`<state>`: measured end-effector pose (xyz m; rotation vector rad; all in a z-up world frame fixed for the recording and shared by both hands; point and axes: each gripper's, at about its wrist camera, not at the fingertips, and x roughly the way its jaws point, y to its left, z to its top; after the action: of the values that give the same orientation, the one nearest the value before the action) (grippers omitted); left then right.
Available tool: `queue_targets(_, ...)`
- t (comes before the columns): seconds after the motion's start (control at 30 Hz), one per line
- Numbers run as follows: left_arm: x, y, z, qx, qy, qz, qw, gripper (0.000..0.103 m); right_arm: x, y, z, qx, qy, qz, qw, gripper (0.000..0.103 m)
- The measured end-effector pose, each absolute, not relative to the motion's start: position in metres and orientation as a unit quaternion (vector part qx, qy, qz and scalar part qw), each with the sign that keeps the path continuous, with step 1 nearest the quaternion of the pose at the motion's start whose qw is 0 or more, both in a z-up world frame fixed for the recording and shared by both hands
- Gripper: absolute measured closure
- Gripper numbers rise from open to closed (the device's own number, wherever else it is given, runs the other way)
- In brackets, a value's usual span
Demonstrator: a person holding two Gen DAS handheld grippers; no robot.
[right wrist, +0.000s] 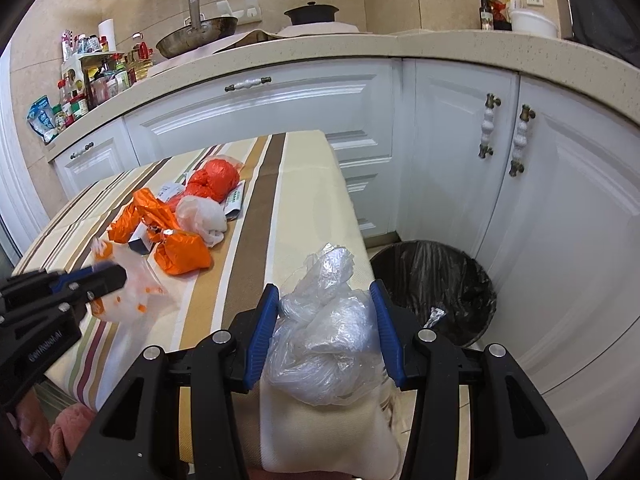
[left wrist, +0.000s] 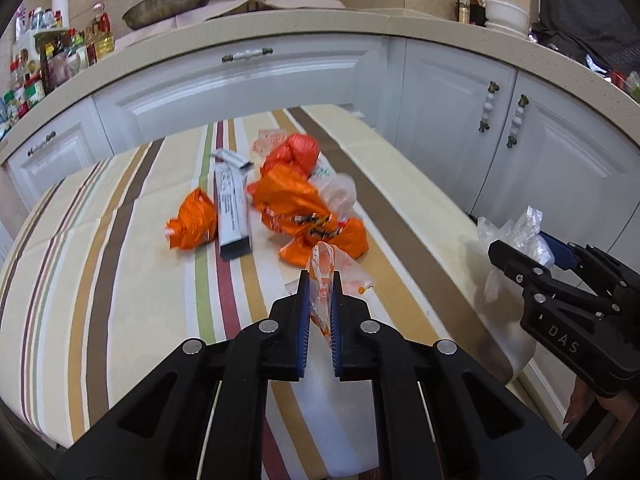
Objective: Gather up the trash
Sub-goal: 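Grasp the clear plastic bag with the right gripper while the left gripper grasps the orange-printed clear bag, then carry both bags over the black bin and open both grippers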
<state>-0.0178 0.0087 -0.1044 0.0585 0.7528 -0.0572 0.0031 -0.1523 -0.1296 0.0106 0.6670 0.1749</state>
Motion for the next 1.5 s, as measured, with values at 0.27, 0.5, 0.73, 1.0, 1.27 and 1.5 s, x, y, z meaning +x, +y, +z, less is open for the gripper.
queue_targets(0.27,0.008,-0.022,-0.080,0.043,0.330,-0.055,0.941,0.094,0.013,-0.173,-0.119,-0.001,0.313,0.057,0.948,0.056)
queue_targets(0.5,0.049,-0.069,-0.067,0.050,0.307,-0.082,0.947,0.094,0.034,-0.206,-0.109,-0.006,0.297,0.010,0.955,0.056)
queue_targets(0.73,0.090,-0.118,-0.072,0.070,0.316,-0.110,0.940,0.094,0.063,-0.246,-0.107,-0.006,0.290,-0.042,0.956,0.056)
queue_targets(1.0,0.122,-0.151,-0.088,0.083,0.333,-0.121,0.932,0.094,0.091,-0.273,-0.112,-0.002,0.297,-0.061,0.953,0.056)
queue_targets(1.27,0.153,-0.167,-0.106,0.083,0.355,-0.117,0.924,0.092,0.117,-0.283,-0.128,0.000,0.311,-0.058,0.949,0.056)
queue_targets(1.5,0.169,-0.174,-0.119,0.089,0.362,-0.098,0.923,0.050,0.138,-0.292,-0.142,0.005,0.320,-0.065,0.945,0.044)
